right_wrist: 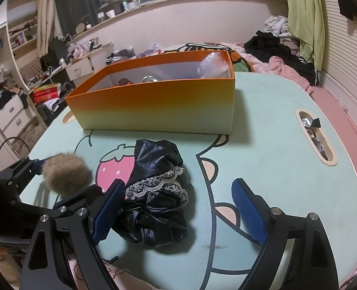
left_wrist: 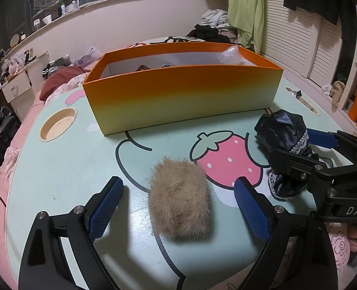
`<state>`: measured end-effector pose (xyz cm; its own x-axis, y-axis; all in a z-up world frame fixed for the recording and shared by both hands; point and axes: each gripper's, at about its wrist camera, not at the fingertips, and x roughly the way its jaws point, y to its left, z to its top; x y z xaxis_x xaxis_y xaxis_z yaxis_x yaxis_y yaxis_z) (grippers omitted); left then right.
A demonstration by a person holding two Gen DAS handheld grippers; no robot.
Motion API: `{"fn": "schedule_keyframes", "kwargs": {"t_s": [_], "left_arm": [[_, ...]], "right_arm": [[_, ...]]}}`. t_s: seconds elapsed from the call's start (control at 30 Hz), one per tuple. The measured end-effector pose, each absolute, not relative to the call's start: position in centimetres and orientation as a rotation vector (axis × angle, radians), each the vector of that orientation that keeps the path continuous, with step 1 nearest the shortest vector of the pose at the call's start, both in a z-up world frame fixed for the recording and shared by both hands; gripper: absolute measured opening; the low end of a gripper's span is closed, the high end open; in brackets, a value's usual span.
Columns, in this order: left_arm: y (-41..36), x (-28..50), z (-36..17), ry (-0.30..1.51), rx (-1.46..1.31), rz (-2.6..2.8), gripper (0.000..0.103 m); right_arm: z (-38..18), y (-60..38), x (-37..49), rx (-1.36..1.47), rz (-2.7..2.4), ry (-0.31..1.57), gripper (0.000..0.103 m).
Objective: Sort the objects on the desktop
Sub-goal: 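Grasp the brown fur ball with the left gripper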
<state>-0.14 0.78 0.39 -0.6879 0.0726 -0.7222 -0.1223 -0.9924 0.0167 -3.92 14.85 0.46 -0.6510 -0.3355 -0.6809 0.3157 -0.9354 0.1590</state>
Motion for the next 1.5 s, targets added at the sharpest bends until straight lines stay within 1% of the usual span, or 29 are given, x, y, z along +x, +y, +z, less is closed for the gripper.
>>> {"fn": "schedule_keyframes", "kwargs": {"t_s": [0.9, 1.03, 1.23, 1.27, 1.3, 1.33, 1.37, 1.4, 1.43, 1.5], "left_arm": [[0.5, 0.5, 0.5, 0.071, -1.16, 2.856, 0.093], [0.2, 0.7, 0.5, 0.047, -1.149, 2.865, 0.093], [-0.8, 0.6, 0.5, -0.045, -1.14, 2.859, 0.092], [-0.8, 0.6, 0.5, -0.046, -1.136, 2.857, 0.091], [-0.8, 0.7, 0.6, -0.048, -1.129, 2.859, 0.081], [-0.8, 0.7, 0.5, -0.039, -1.119, 2.872, 0.066], [-0.7, 0.8, 0.5, -0.029, -1.103, 2.879, 0.055], [-0.6, 0.9, 0.5, -0.021, -1.092, 2.878, 0.032], [-0.5, 0.9, 0.5, -0.012, -1.085, 2.88, 0.026], [-0.5, 1.0, 0.5, -0.027, -1.07, 2.869, 0.026]], "right_arm": [[0.5, 14.9, -4.0, 1.065, -2.564, -0.048, 0.09], [0.5, 15.0, -4.0, 1.061, -2.561, -0.061, 0.09], [0.5, 14.9, -4.0, 1.065, -2.566, -0.041, 0.09], [0.5, 14.8, -4.0, 1.066, -2.567, -0.037, 0.09], [0.5, 14.9, -4.0, 1.067, -2.568, -0.034, 0.09], [0.5, 14.8, -4.0, 1.069, -2.569, -0.03, 0.09], [0.5, 14.8, -4.0, 1.07, -2.57, -0.029, 0.09], [0.5, 14.8, -4.0, 1.072, -2.575, -0.024, 0.09], [0.5, 14.8, -4.0, 1.075, -2.577, -0.018, 0.09], [0.5, 14.5, -3.9, 1.083, -2.595, 0.012, 0.09]]}}
